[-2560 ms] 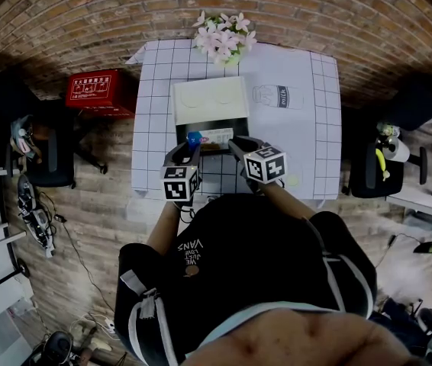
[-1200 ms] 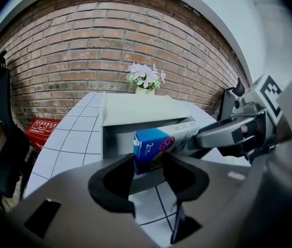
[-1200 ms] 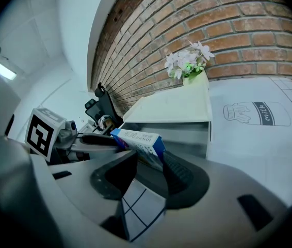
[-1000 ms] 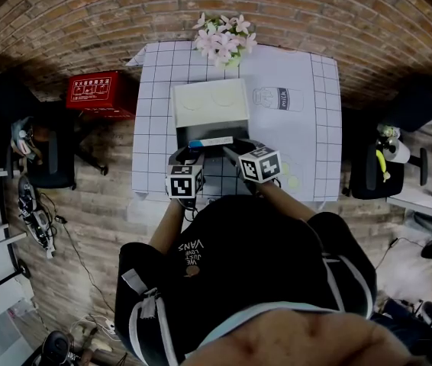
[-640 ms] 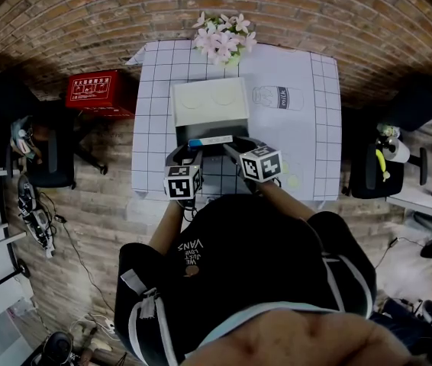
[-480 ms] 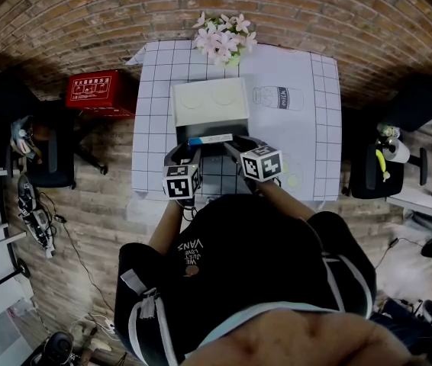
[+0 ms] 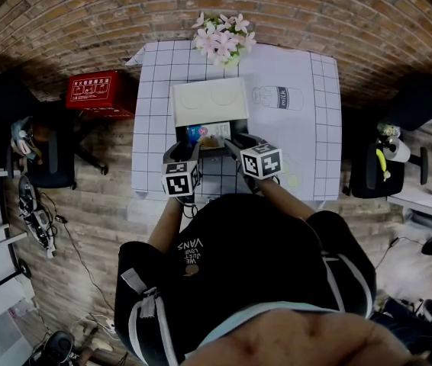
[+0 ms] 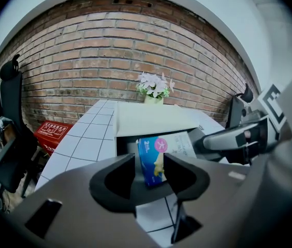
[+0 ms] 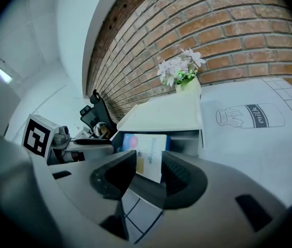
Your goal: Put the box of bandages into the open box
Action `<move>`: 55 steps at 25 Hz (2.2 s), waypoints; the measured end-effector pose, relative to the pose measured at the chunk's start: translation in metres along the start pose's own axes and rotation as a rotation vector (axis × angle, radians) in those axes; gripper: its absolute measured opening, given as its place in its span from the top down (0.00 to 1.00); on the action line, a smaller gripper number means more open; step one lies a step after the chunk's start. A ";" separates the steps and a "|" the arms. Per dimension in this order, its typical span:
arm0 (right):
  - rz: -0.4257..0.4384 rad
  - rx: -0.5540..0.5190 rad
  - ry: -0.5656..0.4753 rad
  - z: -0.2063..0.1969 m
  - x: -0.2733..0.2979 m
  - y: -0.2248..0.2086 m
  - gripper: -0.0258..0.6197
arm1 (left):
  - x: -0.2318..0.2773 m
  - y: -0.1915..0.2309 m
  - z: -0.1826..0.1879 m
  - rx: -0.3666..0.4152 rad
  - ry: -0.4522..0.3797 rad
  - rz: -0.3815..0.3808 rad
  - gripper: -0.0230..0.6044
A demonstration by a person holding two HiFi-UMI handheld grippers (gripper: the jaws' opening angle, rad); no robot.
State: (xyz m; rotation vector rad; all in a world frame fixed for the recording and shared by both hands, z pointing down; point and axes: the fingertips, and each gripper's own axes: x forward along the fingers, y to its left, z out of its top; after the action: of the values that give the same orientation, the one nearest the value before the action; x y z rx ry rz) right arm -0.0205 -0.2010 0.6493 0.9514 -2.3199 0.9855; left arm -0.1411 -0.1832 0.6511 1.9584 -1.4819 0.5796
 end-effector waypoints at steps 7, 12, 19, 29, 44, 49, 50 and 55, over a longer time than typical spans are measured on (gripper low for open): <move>0.004 -0.002 0.003 0.000 0.000 0.002 0.73 | -0.001 -0.002 0.001 -0.002 0.001 -0.007 0.68; 0.003 -0.009 -0.017 0.003 -0.001 0.004 0.74 | -0.003 -0.003 0.003 -0.004 -0.019 -0.008 0.68; 0.003 -0.016 -0.044 0.005 -0.005 0.006 0.75 | -0.007 -0.005 0.007 0.000 -0.050 -0.018 0.68; -0.005 -0.039 -0.105 0.006 -0.018 0.015 0.84 | -0.024 -0.016 0.015 0.029 -0.133 -0.062 0.68; -0.030 -0.056 -0.235 -0.001 -0.054 0.035 0.94 | -0.064 -0.038 0.013 0.091 -0.236 -0.134 0.81; -0.042 -0.066 -0.294 -0.003 -0.067 0.044 0.95 | -0.082 -0.042 0.013 0.099 -0.293 -0.143 0.88; -0.042 -0.067 -0.303 -0.004 -0.069 0.046 0.95 | -0.085 -0.043 0.014 0.102 -0.307 -0.146 0.89; -0.041 -0.077 -0.329 -0.008 -0.078 0.058 0.95 | -0.107 -0.047 0.020 0.110 -0.370 -0.154 0.93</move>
State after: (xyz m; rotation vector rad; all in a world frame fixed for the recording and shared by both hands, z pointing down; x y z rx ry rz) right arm -0.0101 -0.1329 0.5805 1.2003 -2.5703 0.7632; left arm -0.1263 -0.1145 0.5563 2.3368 -1.5181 0.2435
